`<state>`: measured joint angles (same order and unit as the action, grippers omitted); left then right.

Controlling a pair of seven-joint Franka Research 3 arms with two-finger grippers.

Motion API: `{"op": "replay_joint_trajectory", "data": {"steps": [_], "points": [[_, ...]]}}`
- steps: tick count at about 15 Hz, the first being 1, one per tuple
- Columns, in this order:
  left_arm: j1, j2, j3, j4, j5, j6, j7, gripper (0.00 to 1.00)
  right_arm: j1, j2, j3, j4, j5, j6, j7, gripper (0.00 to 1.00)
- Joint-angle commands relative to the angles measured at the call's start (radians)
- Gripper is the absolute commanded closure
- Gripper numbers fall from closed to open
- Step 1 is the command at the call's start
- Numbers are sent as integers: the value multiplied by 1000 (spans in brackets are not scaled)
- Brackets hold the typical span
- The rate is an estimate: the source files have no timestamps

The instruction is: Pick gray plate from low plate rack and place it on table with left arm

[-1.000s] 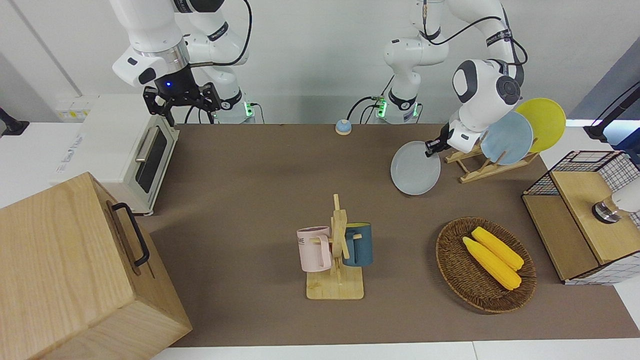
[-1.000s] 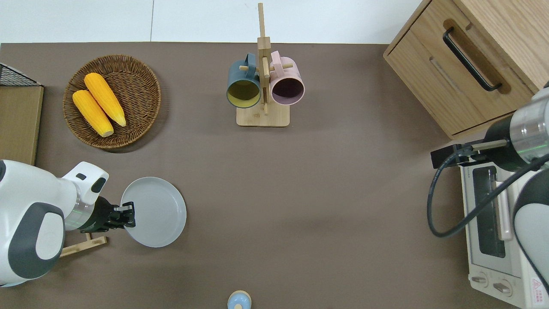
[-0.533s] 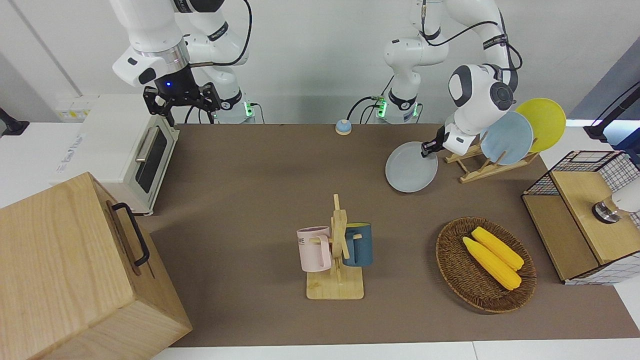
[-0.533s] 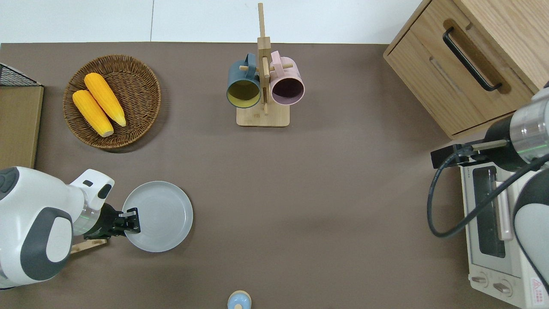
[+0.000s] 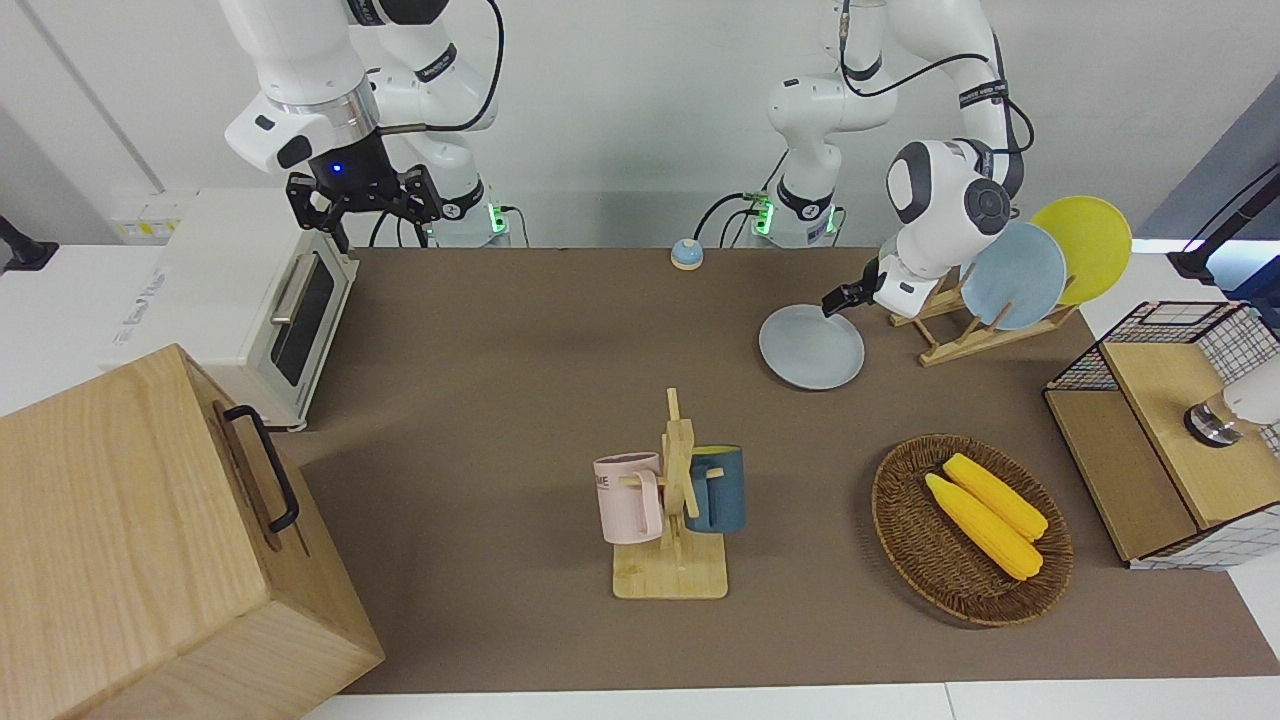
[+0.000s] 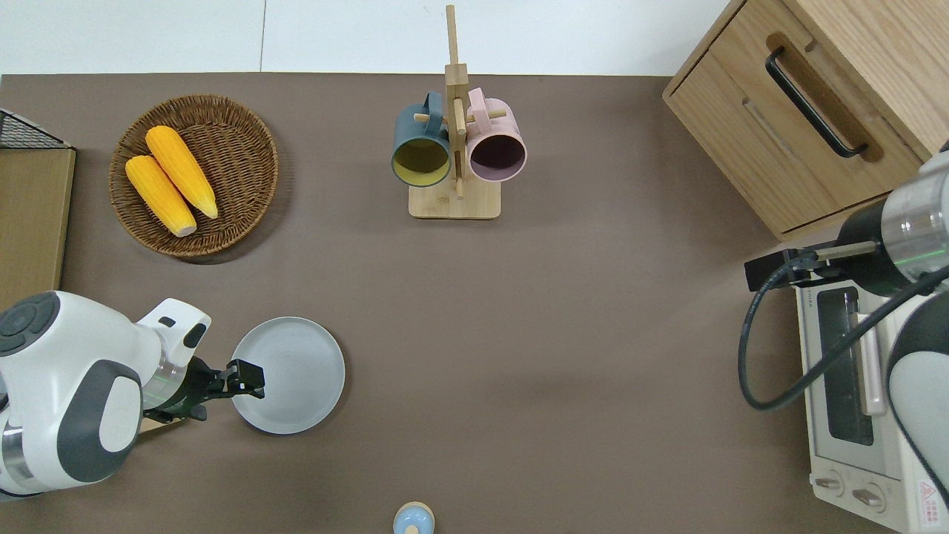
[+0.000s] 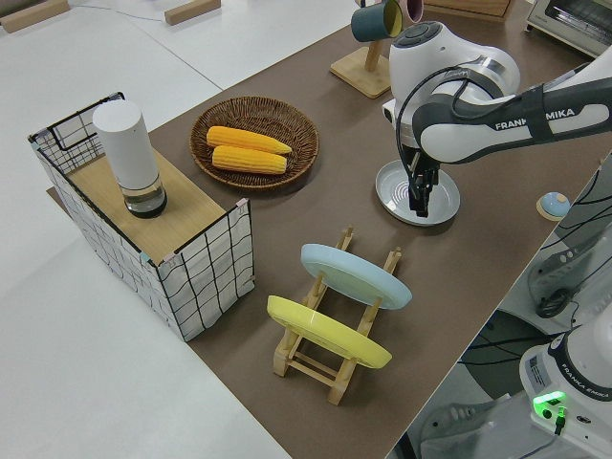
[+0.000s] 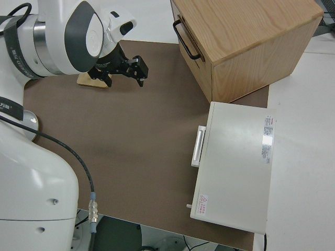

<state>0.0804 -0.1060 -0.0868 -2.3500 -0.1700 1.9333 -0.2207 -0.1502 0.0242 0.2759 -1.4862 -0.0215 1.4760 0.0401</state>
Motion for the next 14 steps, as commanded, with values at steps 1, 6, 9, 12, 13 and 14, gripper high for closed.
{"op": "replay_joint_trajectory", "data": {"steps": [1,6,9,12,13,14], "points": [[4,-17,-7,76,162,-2,-19,7,-19,-1,17,9,-1,-14,12,17],[-4,-9,34,279,239,-189,-8,9,-19,-3,17,9,-1,-13,12,17],[-4,-8,39,434,239,-351,1,9,-19,-3,17,9,-1,-14,12,17],[-7,-17,45,488,228,-378,13,9,-19,-1,17,9,-1,-14,12,17],[-8,-17,44,503,225,-370,27,9,-19,-3,17,9,-1,-14,12,17],[-10,-12,44,526,212,-366,33,9,-20,-3,17,9,-1,-14,12,17]]}}
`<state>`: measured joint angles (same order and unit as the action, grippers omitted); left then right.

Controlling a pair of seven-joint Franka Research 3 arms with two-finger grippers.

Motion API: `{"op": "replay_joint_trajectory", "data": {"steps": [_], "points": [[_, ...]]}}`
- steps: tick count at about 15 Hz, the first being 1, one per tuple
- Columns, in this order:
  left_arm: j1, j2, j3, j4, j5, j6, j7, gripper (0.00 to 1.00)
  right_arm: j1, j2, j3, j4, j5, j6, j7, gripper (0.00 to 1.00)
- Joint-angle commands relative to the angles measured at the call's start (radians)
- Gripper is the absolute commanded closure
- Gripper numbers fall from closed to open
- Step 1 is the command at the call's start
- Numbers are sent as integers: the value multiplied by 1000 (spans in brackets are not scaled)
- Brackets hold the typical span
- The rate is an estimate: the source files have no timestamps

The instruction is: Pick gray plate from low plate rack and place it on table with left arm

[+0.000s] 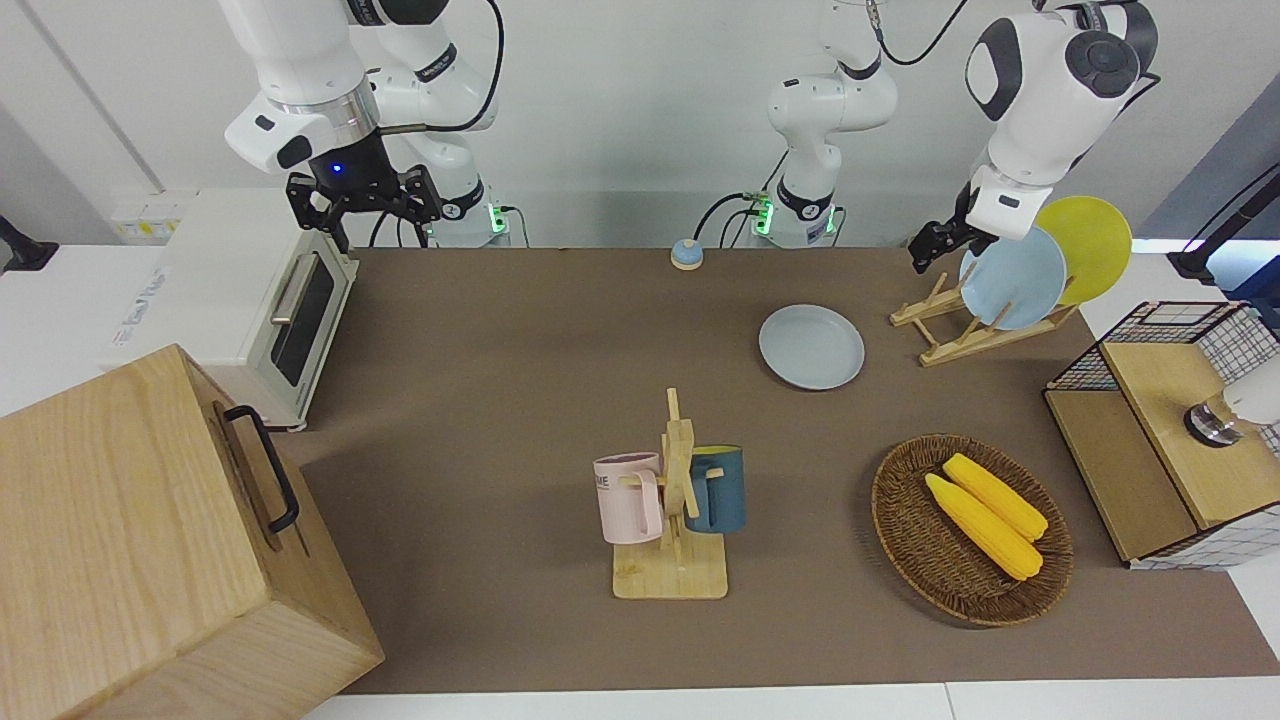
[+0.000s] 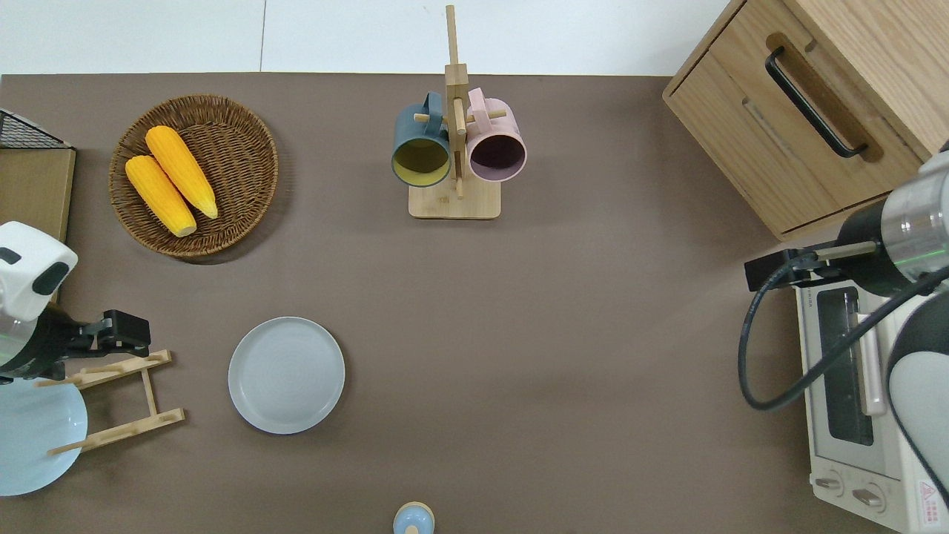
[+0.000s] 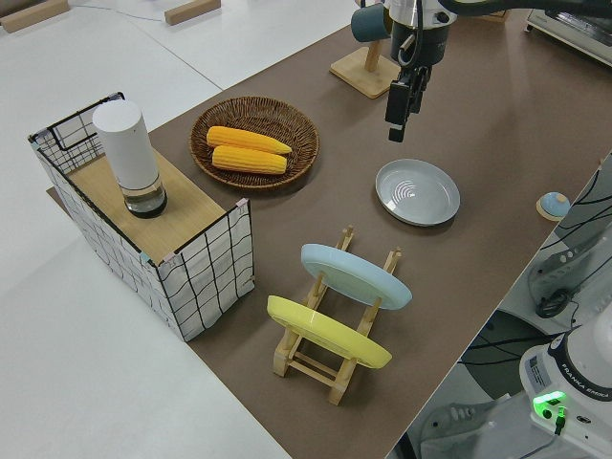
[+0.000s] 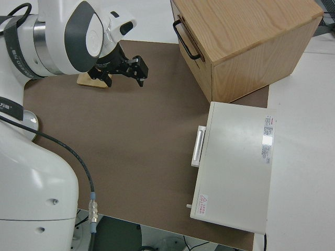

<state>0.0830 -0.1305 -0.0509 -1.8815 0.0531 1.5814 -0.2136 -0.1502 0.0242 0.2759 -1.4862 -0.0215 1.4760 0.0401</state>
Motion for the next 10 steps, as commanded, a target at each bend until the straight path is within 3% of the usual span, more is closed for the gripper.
{"op": "replay_joint_trajectory", "data": {"steps": [1,5,10], "points": [[-12,15,8,86,-27,-17,26,9,-19,-3,17,9,-1,-13,12,17],[-12,17,14,194,-29,-107,28,9,-19,-3,17,9,-1,-14,12,17],[-11,20,23,260,-71,-132,26,9,-19,-1,17,9,-1,-13,12,17]]}}
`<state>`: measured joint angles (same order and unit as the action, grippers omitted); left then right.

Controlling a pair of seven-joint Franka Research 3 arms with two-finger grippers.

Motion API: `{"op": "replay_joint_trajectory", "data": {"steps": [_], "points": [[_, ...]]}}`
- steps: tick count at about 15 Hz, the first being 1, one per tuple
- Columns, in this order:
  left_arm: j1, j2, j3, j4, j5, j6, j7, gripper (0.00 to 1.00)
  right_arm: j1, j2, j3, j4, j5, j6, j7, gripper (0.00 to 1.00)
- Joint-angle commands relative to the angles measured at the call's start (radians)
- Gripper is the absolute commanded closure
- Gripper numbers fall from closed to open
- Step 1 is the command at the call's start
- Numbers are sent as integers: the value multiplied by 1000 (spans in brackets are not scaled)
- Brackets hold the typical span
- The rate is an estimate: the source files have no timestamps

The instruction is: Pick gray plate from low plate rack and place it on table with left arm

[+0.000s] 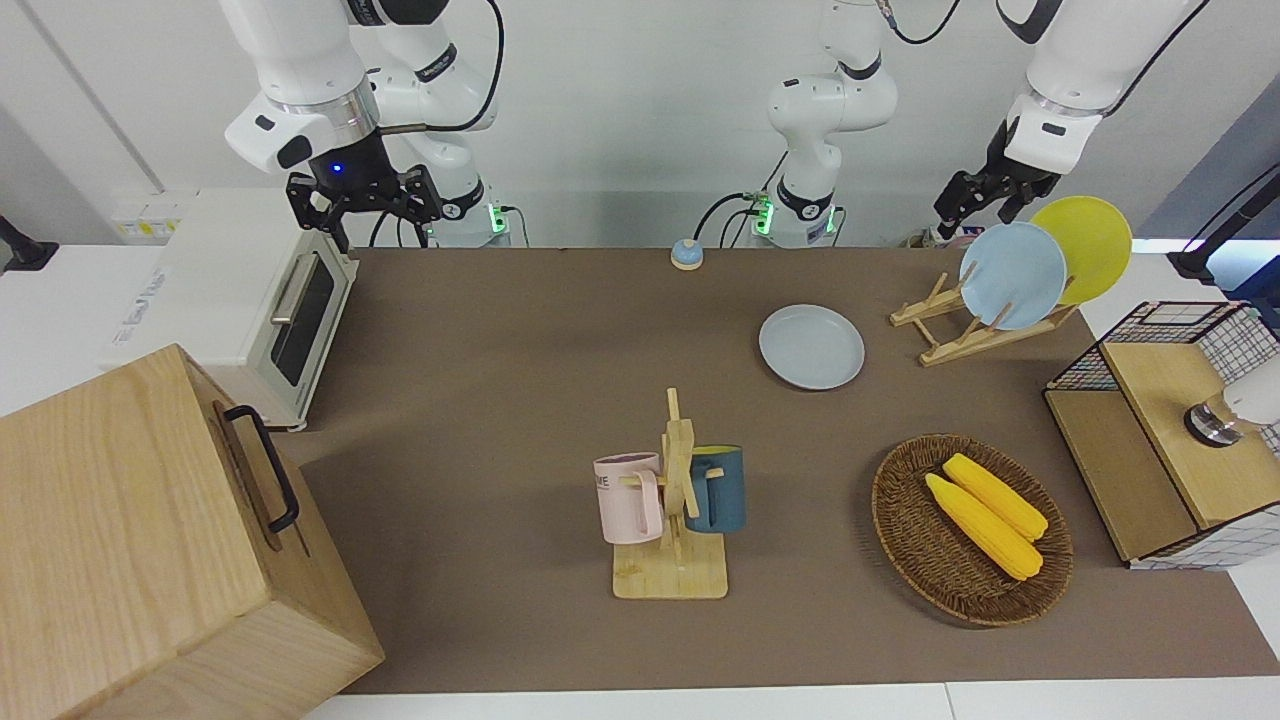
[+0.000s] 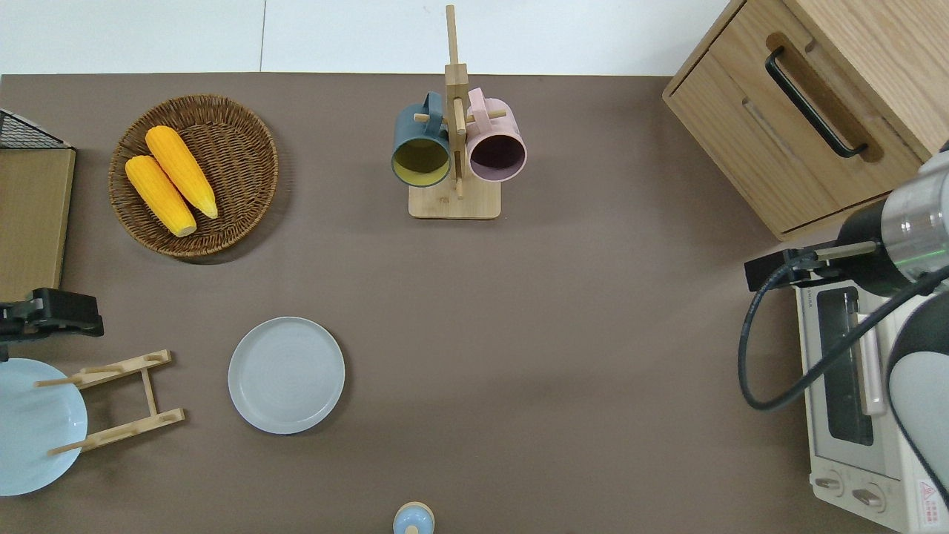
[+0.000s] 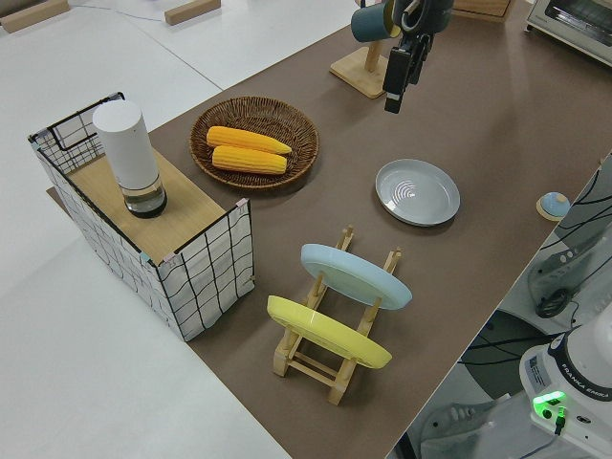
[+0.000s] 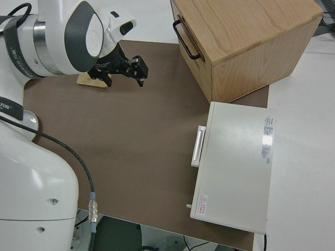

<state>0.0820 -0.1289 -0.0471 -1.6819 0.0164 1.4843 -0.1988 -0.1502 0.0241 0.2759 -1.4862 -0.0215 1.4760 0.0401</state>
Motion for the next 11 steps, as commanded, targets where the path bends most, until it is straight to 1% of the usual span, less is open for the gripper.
{"op": "replay_joint_trajectory", "data": {"steps": [1,3,4,6,9,11], "points": [[-10,20,26,67,-48,-35,12,9,-19,-3,17,9,-1,-14,12,17],[-8,20,56,68,-108,-35,39,13,-19,-1,17,9,-1,-13,12,17],[-8,20,59,68,-110,-38,65,13,-19,-3,17,9,-1,-14,12,17],[-8,18,58,77,-107,-61,79,15,-19,-3,17,9,-1,-14,12,17],[-8,23,52,84,-98,-59,75,7,-19,-1,17,9,-1,-14,12,17],[-8,26,56,87,-92,-62,72,7,-19,-3,16,9,-1,-14,12,17]]}}
